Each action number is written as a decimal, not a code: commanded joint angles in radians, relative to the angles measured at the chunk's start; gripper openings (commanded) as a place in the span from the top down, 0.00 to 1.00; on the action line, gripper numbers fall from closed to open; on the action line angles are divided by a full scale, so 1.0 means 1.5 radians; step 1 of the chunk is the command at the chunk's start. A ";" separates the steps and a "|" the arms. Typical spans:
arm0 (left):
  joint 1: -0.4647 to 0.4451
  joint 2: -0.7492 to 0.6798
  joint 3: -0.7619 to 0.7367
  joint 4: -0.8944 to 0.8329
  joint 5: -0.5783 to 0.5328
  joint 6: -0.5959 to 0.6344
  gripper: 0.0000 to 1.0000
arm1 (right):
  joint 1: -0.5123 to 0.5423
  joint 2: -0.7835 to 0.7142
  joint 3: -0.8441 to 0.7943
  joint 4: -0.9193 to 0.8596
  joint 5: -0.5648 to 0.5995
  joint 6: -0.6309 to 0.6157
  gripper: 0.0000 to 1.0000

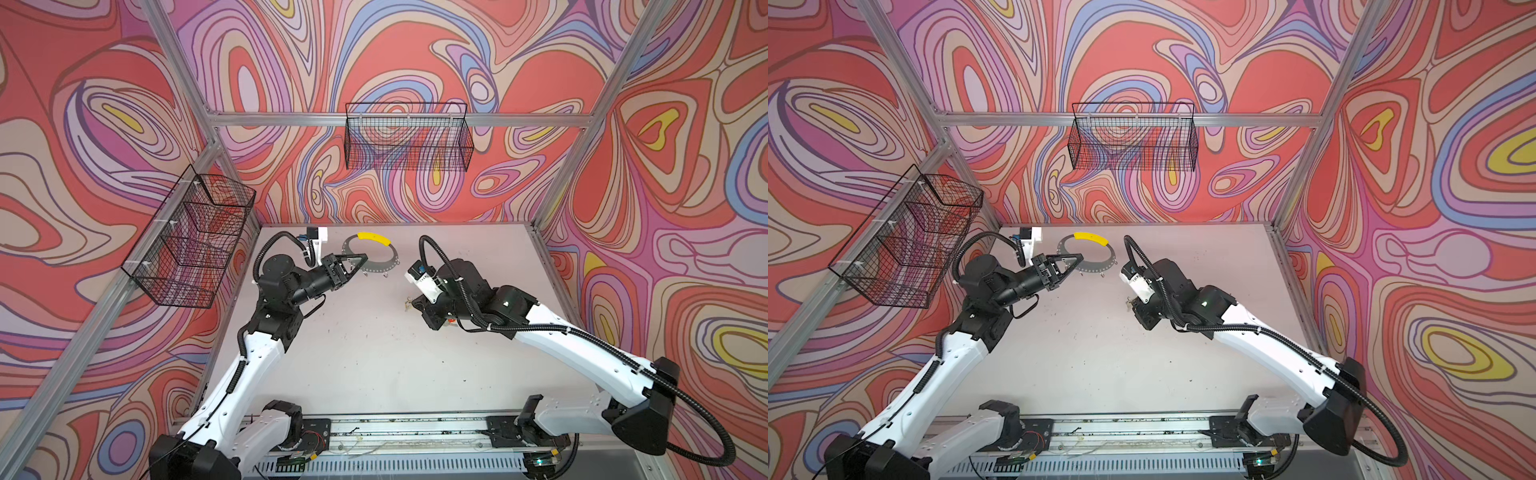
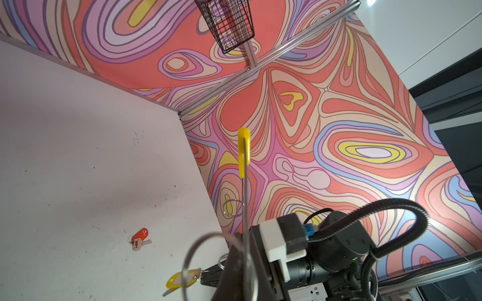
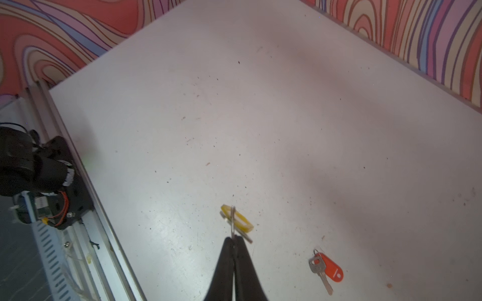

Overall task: Put the keys on the keyring
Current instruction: 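Lift the yellow-tagged key with the right gripper toward the keyring held by the left gripper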

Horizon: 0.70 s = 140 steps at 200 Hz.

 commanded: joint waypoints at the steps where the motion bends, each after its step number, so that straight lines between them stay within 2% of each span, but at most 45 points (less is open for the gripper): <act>1: -0.031 0.007 0.040 -0.023 -0.036 0.058 1.00 | -0.003 -0.016 0.033 0.030 -0.106 0.033 1.00; 17: -0.048 0.009 0.046 -0.021 -0.056 0.066 1.00 | -0.003 -0.025 0.037 0.055 -0.140 0.058 1.00; 63: -0.075 0.009 0.051 0.000 -0.070 0.074 1.00 | -0.003 -0.027 0.040 0.097 -0.150 0.117 1.00; 140: -0.082 0.002 0.064 -0.038 -0.061 0.112 1.00 | -0.003 -0.014 0.047 0.129 -0.120 0.158 1.00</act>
